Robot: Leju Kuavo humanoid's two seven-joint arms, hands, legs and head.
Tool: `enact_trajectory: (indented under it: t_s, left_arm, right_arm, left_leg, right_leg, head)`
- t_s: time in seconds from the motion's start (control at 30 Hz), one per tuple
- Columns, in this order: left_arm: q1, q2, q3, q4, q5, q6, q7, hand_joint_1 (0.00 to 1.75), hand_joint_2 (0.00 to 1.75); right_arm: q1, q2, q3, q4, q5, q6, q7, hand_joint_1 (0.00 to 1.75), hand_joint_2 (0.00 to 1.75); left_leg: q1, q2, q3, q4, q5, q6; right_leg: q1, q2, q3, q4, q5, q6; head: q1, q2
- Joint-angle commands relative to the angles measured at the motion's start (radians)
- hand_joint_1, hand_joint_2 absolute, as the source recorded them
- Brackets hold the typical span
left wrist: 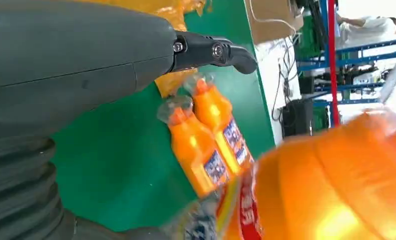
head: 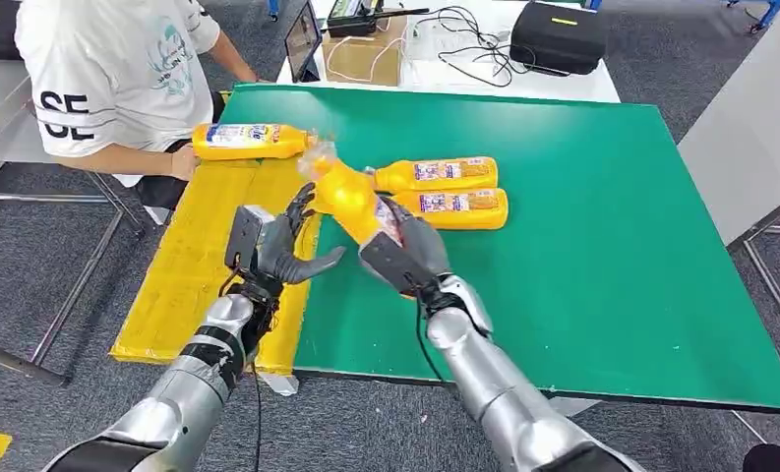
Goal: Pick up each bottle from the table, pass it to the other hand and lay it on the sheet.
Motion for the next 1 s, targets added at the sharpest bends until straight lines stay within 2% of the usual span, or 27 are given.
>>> enact_trajectory:
  t_s: [0.03,0.13,0.4,0.7,0.87,0.97,1.0]
  left_arm:
    - [-0.063,-0.006,-0.042,0.075,0.035,-0.026,0.008,0.0,1.75]
    - [-0.06,-0.013,-0.041,0.059,0.08,-0.078,0.007,0.0,1.75]
    - [0.018,-0.015,-0.083,-0.132,0.251,-0.191,0.052,0.0,1.75]
    - [0.045,0.015,-0.081,-0.163,0.384,-0.309,0.116,0.0,1.75]
    - [0.038,0.023,-0.089,-0.161,0.372,-0.284,0.123,0.0,1.75]
    - [0.017,0.033,-0.138,-0.124,0.324,-0.263,0.141,0.0,1.75]
    - [0.003,0.035,-0.154,-0.088,0.326,-0.288,0.166,1.75,1.75]
  right_arm:
    - [-0.075,0.051,0.039,0.141,-0.01,0.011,-0.007,1.75,1.75]
    - [-0.072,0.053,0.067,0.155,-0.003,0.026,-0.018,1.75,1.75]
    - [-0.012,0.04,0.146,0.139,0.0,0.045,-0.014,1.75,1.75]
    - [-0.003,0.011,0.187,0.184,0.054,0.049,0.024,1.75,1.75]
    - [-0.004,0.009,0.183,0.186,0.058,0.046,0.025,1.75,1.75]
    - [-0.011,0.013,0.187,0.181,0.073,0.044,0.034,1.75,1.75]
    - [-0.018,0.016,0.192,0.181,0.082,0.044,0.039,1.75,1.75]
  left_leg:
    - [0.002,0.0,0.004,0.001,-0.002,-0.002]
    - [0.001,0.0,0.002,0.001,-0.002,-0.001]
    - [0.001,0.0,0.002,0.0,-0.001,-0.001]
    - [0.002,-0.001,0.003,0.0,-0.002,-0.001]
    - [0.002,0.0,0.003,0.0,-0.002,-0.001]
    - [0.002,-0.001,0.004,0.001,-0.003,-0.002]
    - [0.001,-0.001,0.001,0.0,-0.001,-0.001]
  right_leg:
    - [0.002,-0.001,0.004,0.001,-0.002,-0.002]
    - [0.001,0.0,0.003,0.001,-0.002,-0.002]
    - [0.001,-0.001,0.002,0.0,-0.001,-0.001]
    - [0.002,-0.002,0.004,-0.001,-0.002,-0.002]
    - [0.002,-0.001,0.003,-0.001,-0.002,-0.002]
    - [0.002,-0.002,0.005,0.0,-0.003,-0.002]
    - [0.001,-0.002,0.002,0.0,-0.002,-0.001]
  head:
    - [0.0,0.0]
    - [0.0,0.0]
    - [0.0,0.0]
    - [0.0,0.0]
    - [0.0,0.0]
    - [0.0,0.0]
    - [0.0,0.0]
